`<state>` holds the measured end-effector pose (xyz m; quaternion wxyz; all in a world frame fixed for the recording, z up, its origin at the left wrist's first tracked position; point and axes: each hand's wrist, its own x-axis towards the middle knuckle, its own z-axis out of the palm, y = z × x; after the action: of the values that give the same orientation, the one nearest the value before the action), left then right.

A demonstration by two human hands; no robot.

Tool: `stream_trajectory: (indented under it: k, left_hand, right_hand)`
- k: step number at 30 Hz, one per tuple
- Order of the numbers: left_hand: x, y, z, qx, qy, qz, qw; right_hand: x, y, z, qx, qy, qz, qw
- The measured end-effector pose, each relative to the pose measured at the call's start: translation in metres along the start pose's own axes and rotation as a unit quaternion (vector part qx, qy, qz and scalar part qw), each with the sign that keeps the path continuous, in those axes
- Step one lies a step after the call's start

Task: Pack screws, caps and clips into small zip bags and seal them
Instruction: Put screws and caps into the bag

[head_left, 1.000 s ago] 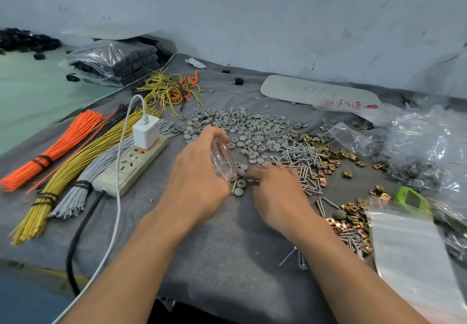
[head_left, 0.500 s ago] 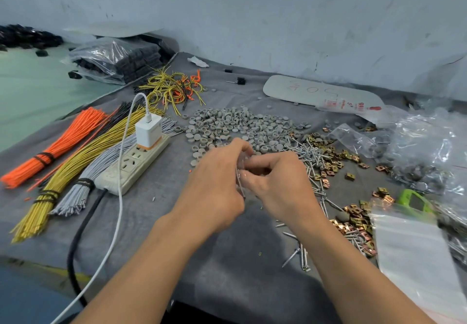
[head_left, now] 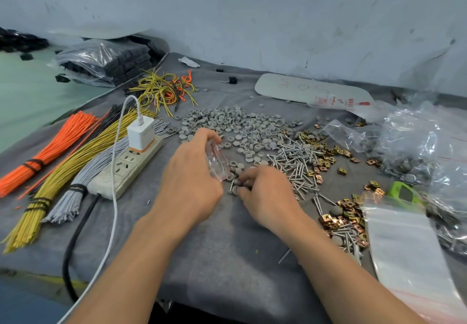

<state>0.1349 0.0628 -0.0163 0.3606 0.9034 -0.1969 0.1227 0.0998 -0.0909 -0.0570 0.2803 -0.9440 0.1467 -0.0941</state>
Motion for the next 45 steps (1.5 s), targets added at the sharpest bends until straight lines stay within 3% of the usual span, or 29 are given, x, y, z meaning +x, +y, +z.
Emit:
stream_trajectory:
  k: [13,18,23,27,30,33,37,39,42,43,45]
  left_hand:
    - [0.002,-0.005,0.002,0.038,-0.029,-0.003,0.999]
    - [0.002,-0.006,0.005,0.044,-0.043,-0.001,0.998]
    - [0.002,-0.005,0.007,0.055,-0.048,0.005,0.997]
    - [0.001,-0.003,0.008,0.061,-0.047,0.009,0.997]
    - [0.0,-0.001,0.01,0.084,-0.037,0.032,0.995]
    - [-0.002,0.006,0.013,0.077,-0.053,0.058,0.994]
    - [-0.007,0.013,0.014,0.025,-0.074,0.064,0.995]
    - [-0.007,0.013,0.012,0.02,-0.071,0.049,0.996]
    - [-0.004,0.011,0.007,0.02,-0.034,0.02,0.999]
    - [-0.003,0.009,0.004,0.019,-0.018,0.011,1.0]
    - [-0.001,0.005,0.0,0.015,0.01,-0.008,1.0]
  right_hand:
    - [-0.001,-0.001,-0.004,0.002,0.005,-0.007,1.0]
    - [-0.002,0.001,-0.014,-0.096,-0.005,-0.045,0.994]
    - [-0.005,0.0,-0.02,-0.115,-0.02,-0.074,0.99]
    - [-0.005,0.004,-0.028,-0.019,0.027,-0.034,0.999]
    - [-0.006,-0.002,-0.031,0.103,0.076,-0.083,0.988]
    - [-0.014,-0.016,-0.032,0.11,0.064,-0.166,0.978]
    - [-0.017,-0.021,-0.036,0.126,0.004,-0.188,0.974]
    - [-0.015,-0.019,-0.04,0.152,0.01,-0.174,0.973]
    - [-0.007,-0.007,-0.04,0.185,0.087,-0.088,0.975]
    - [-0.005,-0.004,-0.039,0.158,0.086,-0.059,0.982]
    - [-0.006,0.001,-0.033,0.073,0.007,-0.022,0.997]
